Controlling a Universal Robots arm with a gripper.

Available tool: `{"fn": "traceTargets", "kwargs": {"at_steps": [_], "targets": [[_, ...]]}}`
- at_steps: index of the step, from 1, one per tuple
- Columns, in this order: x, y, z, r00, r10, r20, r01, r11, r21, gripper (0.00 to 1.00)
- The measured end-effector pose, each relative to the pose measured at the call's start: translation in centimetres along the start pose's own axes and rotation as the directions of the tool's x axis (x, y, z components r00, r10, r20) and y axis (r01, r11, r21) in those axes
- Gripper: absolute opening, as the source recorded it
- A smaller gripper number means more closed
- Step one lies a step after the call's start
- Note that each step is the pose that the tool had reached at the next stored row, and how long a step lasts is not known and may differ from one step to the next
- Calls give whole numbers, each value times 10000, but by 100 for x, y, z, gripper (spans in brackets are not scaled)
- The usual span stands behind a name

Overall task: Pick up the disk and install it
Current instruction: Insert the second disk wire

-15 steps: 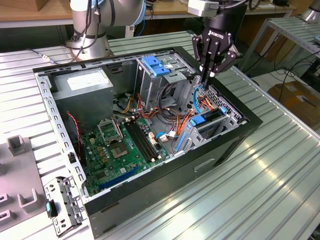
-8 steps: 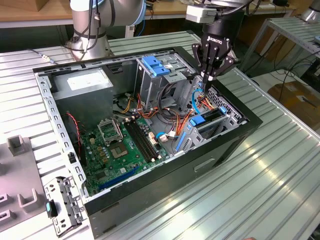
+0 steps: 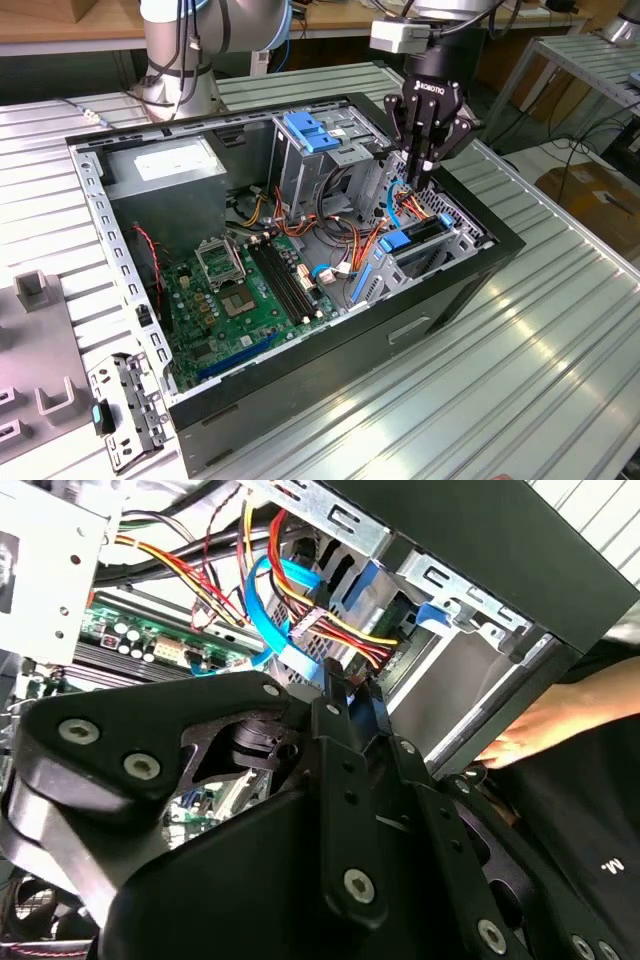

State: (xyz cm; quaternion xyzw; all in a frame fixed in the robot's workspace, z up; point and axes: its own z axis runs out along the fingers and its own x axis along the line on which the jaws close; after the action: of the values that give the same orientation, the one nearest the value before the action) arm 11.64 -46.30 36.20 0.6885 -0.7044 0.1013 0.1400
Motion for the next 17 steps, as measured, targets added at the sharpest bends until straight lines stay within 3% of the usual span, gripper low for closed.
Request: {"fn": "traceTargets", "kwargs": {"at_steps": [1,2,3,4,5,11,17], "targets": [[-3,0,8,10000,3,-44,-3,10000,1,24],[-7,-1,21,9999,7,-126,-7,10000,2,24],[-10,-1,28,9999,9,-159,-9,10000,2,23],[-10,-2,31,9999,10,-167,-10,10000,2,23],[-9,-2,32,9999,10,-168,-10,10000,3,16],[2,1,45,9999,2,-166,-1,10000,15,16],[53,46,105,9999,-34,-167,37,9998,208,16]]}}
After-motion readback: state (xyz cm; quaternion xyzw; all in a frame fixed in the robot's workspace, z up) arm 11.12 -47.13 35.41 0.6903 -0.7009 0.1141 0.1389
